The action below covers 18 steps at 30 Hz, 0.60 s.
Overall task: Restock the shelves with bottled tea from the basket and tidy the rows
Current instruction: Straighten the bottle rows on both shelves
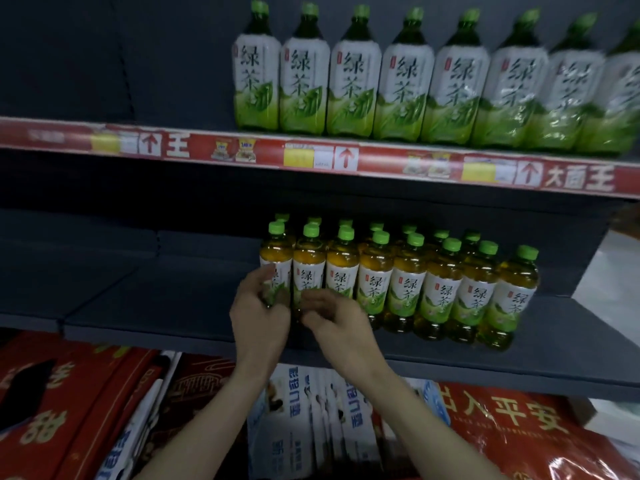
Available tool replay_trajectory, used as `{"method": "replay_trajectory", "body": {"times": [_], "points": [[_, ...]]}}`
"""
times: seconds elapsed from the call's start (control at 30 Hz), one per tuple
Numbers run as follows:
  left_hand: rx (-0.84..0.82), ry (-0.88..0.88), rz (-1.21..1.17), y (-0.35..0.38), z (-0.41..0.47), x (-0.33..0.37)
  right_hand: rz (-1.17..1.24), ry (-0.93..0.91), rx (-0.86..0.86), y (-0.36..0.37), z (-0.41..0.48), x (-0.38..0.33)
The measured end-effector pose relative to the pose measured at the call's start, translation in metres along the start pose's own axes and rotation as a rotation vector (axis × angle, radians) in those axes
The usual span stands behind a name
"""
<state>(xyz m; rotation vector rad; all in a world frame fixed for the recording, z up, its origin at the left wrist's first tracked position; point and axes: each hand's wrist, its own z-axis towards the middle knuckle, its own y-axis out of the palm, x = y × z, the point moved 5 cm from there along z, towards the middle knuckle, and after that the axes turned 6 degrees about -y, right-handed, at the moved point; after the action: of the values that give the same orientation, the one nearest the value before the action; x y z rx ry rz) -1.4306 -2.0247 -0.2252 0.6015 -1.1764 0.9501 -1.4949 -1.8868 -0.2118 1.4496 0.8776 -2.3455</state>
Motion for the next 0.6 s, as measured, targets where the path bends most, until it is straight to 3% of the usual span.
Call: {"method": "replay_trajectory", "body": {"times": [0.2,0.3,0.43,0.6], "points": [[0.099,0.503,-0.135,-0.038,0.001,0.174,-0.14,-0.405,0.081,-0.054,-0.013,-0.143],[0.141,0.578,-0.103,-0.044,0.043,0.239,-0.183,-0.541,0.224,-0.093,0.011,-0.196],[0.087,0.442,0.162,-0.031,0.126,0.274,-0.415,-0.598,0.361,-0.134,0.078,-0.227],[-0.078,0.029,0.35,0.001,0.222,0.251,-0.953,-0.476,0.204,-0.143,0.181,-0.221]]}}
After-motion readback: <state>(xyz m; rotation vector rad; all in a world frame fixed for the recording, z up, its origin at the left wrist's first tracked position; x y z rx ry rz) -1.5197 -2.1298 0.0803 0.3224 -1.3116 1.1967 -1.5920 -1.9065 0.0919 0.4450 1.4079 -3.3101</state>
